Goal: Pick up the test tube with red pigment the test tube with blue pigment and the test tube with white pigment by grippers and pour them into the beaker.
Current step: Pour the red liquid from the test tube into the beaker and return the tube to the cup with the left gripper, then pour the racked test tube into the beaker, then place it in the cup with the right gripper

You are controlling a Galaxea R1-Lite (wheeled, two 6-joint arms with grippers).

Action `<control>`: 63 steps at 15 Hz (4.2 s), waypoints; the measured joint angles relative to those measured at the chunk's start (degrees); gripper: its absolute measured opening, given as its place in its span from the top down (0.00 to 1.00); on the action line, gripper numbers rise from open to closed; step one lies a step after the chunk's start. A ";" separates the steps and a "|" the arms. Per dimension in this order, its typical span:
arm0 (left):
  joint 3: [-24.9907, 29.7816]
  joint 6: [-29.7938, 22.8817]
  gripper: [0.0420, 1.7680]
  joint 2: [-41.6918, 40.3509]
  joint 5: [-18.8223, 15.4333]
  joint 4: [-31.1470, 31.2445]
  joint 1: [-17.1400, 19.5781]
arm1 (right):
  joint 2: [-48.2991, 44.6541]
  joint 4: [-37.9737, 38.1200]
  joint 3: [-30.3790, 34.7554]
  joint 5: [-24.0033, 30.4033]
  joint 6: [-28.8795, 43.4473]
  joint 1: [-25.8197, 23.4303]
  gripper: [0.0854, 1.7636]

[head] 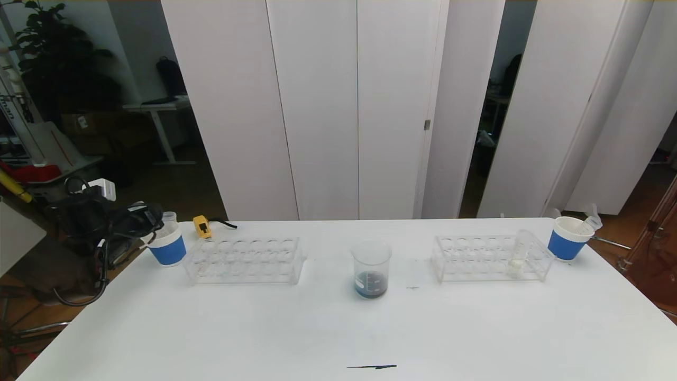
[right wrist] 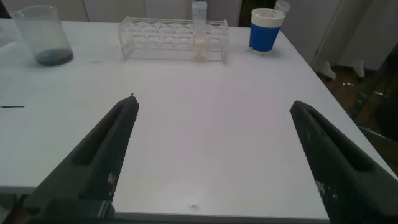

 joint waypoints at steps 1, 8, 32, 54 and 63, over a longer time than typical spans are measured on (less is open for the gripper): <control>-0.04 0.02 0.67 0.16 0.00 0.06 -0.13 | 0.00 0.02 0.00 0.00 0.00 0.02 0.01; 0.02 0.52 0.34 0.32 0.11 -0.11 -0.24 | 0.00 -0.02 0.00 -0.02 0.00 0.00 0.01; 20.15 10.64 0.01 -43.29 -0.74 13.46 -1.29 | 0.00 0.00 0.00 0.02 0.00 0.05 0.01; 57.19 15.54 0.01 -128.84 -4.24 58.77 -19.81 | 0.00 0.02 0.00 0.00 0.00 0.00 0.01; 63.81 11.54 0.01 -131.87 6.19 62.50 -19.81 | 0.00 0.00 0.00 -0.02 0.00 0.05 0.01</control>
